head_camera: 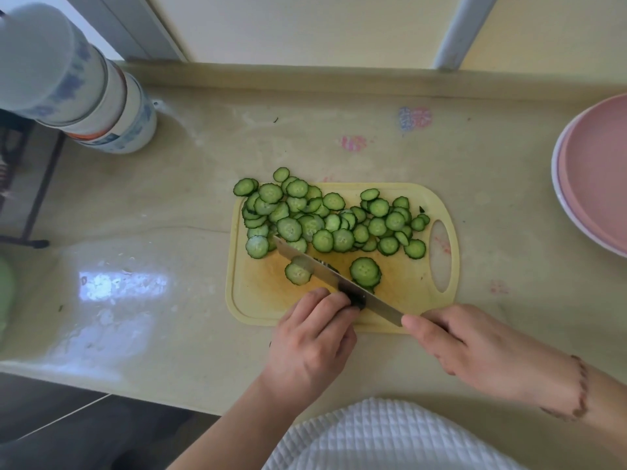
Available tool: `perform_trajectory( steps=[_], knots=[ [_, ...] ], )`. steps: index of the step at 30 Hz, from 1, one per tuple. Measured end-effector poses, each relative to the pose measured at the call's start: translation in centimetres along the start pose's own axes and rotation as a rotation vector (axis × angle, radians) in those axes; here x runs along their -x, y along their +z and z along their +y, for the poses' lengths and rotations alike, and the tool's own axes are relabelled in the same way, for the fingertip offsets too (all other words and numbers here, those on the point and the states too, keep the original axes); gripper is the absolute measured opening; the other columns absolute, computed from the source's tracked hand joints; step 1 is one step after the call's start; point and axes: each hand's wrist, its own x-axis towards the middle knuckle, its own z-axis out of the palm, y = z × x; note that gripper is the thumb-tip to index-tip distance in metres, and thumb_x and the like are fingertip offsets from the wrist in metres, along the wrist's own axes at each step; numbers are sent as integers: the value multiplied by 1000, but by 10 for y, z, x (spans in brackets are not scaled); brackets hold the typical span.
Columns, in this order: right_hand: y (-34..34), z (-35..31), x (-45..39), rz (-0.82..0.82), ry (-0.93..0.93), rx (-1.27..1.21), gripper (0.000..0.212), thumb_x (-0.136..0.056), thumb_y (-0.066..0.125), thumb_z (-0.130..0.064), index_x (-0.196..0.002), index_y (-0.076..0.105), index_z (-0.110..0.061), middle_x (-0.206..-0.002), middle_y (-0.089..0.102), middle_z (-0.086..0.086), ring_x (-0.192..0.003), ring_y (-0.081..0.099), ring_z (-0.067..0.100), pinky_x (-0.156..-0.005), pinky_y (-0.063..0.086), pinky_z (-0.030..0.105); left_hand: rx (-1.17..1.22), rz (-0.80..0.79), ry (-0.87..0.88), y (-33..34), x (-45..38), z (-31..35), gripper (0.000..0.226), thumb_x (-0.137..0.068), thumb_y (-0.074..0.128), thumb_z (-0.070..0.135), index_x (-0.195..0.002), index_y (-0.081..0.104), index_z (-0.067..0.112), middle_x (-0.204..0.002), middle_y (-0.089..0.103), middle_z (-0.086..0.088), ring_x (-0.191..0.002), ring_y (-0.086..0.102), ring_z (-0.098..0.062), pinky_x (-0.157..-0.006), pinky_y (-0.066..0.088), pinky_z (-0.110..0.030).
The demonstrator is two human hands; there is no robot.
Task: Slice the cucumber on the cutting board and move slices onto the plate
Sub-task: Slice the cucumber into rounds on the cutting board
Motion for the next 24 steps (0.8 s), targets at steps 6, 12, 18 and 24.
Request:
perform_trajectory(
  steps=[6,12,18,24],
  knots=[
    [-9,-1,15,-12,-21,-42,78,-76,29,-86,-65,35,-9,-56,29,-3,-51,27,13,-49,26,34,13,6,-7,0,-1,-1,11,-84,75,-3,-94,76,2,-100,71,-7,-88,67,-29,-73,56,-37],
    [-8,-1,12,-26,-9,-19,72,-78,27,-84,-63,35,-14,-56,29,-4,-50,28,13,-49,28,34,18,13,-9,2,-1,-1,11,-85,74,-2,-94,76,3,-101,71,-6,-88,66,-28,-73,56,-36],
    [7,-3,-3,-28,24,45,62,-82,26,-72,-65,42,-14,-53,34,-3,-43,30,7,-44,30,21,22,5,-7,3,0,-1,9,-89,71,0,-96,76,3,-102,71,-7,-89,66,-29,-76,56,-36],
    [6,5,-1,8,15,-14,66,-83,25,-79,-63,38,-17,-55,34,-1,-48,31,12,-49,32,30,24,-21,3,-1,2,-3,10,-90,72,1,-100,76,2,-104,69,-8,-93,66,-29,-75,56,-36]
  ],
)
